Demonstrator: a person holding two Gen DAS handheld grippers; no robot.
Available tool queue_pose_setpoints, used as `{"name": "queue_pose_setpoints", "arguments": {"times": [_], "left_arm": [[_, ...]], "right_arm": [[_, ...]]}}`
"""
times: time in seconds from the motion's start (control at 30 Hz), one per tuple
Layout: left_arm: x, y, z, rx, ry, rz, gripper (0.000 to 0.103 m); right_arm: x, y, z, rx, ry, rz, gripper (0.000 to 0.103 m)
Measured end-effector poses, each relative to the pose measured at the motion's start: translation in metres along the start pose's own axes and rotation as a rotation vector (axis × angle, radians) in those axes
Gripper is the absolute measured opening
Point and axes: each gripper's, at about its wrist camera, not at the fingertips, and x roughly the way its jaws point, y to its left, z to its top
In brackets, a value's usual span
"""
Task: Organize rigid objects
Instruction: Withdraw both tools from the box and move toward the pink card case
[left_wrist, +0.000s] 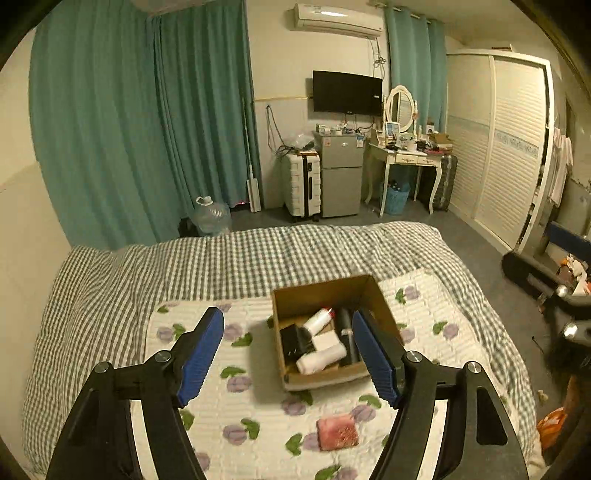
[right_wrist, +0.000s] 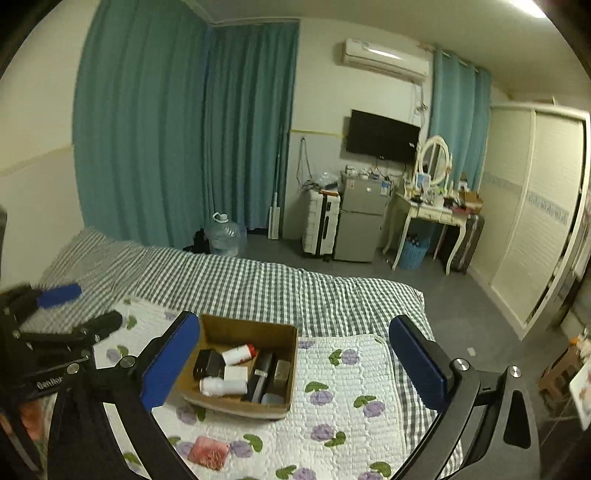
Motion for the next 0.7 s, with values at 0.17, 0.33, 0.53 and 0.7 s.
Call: {"name": "queue_pose_setpoints", "arguments": {"times": [0.17, 0.33, 0.53, 0.7], "left_arm": [[0.001, 0.023, -0.046, -0.057, 0.030, -0.006, 0.075], [0.030, 0.048, -0.103, -0.139, 0.074, 0.026, 0.075], [0.087, 0.062, -0.170, -0.182, 0.213, 0.049, 0.075], [0.122, 0.065, -0.199, -0.188, 0.293, 0.072, 0.075]], "right_arm": [[0.004, 0.028, -0.047, 0.012, 0.060, 0.050, 0.103], [0.030, 0.046, -0.102, 0.065, 0.132, 0.092, 0.103], [0.080, 0.077, -0.167, 0.052, 0.257, 0.129, 0.103], [0.126, 0.094, -0.216, 0.043, 0.381, 0.149, 0.103]]}}
